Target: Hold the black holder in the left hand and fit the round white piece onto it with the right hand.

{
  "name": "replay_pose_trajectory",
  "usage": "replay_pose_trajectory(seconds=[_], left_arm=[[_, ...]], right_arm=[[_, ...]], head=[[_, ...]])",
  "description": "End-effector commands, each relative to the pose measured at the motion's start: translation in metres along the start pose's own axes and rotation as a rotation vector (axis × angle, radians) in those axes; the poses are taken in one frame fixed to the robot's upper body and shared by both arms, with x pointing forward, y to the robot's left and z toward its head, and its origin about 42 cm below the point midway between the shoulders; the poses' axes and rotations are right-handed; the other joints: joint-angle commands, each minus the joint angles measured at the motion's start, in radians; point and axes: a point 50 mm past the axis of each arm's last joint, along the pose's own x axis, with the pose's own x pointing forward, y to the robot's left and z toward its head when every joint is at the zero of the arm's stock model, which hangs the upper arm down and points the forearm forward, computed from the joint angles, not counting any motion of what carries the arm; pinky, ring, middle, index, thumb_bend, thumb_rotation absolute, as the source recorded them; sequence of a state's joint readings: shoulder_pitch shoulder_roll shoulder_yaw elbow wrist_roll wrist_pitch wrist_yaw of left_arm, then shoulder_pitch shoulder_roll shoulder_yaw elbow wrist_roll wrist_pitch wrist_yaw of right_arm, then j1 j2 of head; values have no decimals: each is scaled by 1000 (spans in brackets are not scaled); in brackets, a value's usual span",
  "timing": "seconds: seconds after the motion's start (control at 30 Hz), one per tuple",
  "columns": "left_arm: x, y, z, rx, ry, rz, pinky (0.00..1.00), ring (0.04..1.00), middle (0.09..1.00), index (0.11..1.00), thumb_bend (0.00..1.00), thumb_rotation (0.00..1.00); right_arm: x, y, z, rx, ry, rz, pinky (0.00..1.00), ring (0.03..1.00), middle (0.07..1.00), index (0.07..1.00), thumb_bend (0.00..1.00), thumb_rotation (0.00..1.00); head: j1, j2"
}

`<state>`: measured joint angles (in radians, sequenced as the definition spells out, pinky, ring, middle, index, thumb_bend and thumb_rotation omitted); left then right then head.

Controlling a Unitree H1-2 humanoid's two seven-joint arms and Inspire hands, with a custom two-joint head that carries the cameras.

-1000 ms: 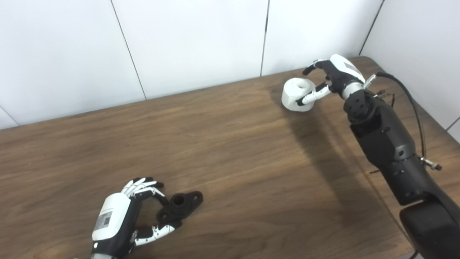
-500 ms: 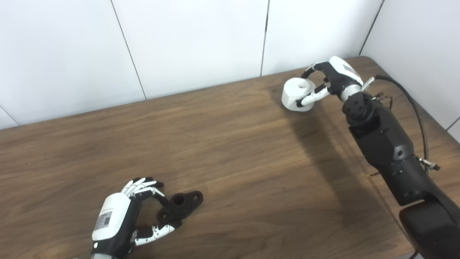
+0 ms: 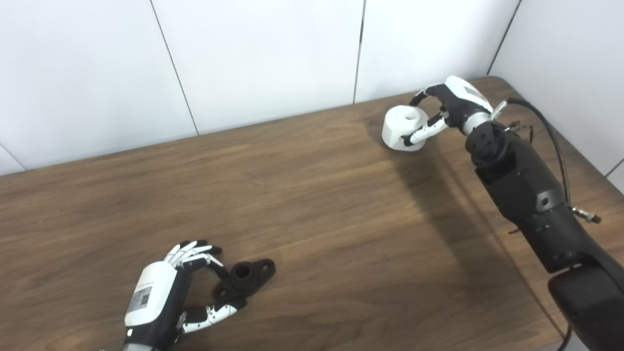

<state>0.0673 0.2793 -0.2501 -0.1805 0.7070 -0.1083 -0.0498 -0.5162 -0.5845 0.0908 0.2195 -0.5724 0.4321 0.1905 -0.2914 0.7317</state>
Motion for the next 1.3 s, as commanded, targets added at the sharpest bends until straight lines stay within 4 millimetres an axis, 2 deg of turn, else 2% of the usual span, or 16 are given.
replay_pose_trajectory(seconds=[0.0,0.63,0.67,0.7,0.77,1.0,1.27], left_arm=[[-3,-1,-6,17,36,-30,922,869,771,486,519,44],[-4,-2,-6,20,41,-29,921,868,769,486,519,44],[-4,-2,-6,21,42,-29,921,868,769,486,519,44],[-4,-2,-6,22,42,-29,921,867,768,486,519,44],[-4,-3,-6,26,46,-32,920,867,768,486,519,44],[-4,-4,-6,28,44,-30,913,862,765,486,519,44],[-2,-4,-5,37,44,-31,908,860,764,486,519,44]], right_arm=[[7,-34,14,-15,-52,-90,781,948,894,676,849,177],[5,-33,10,-22,-53,-81,808,958,884,606,759,158],[4,-32,10,-22,-55,-81,807,956,880,551,643,151],[4,-32,10,-22,-55,-81,807,955,876,516,572,146],[4,-32,10,-23,-61,-82,812,949,865,497,534,142],[3,-31,10,-23,-86,-94,852,917,809,488,516,133],[2,-30,9,-20,-94,-96,859,917,805,488,515,133]], head=[[3,-1],[6,5],[6,5],[6,5],[8,5],[9,6],[19,5]])
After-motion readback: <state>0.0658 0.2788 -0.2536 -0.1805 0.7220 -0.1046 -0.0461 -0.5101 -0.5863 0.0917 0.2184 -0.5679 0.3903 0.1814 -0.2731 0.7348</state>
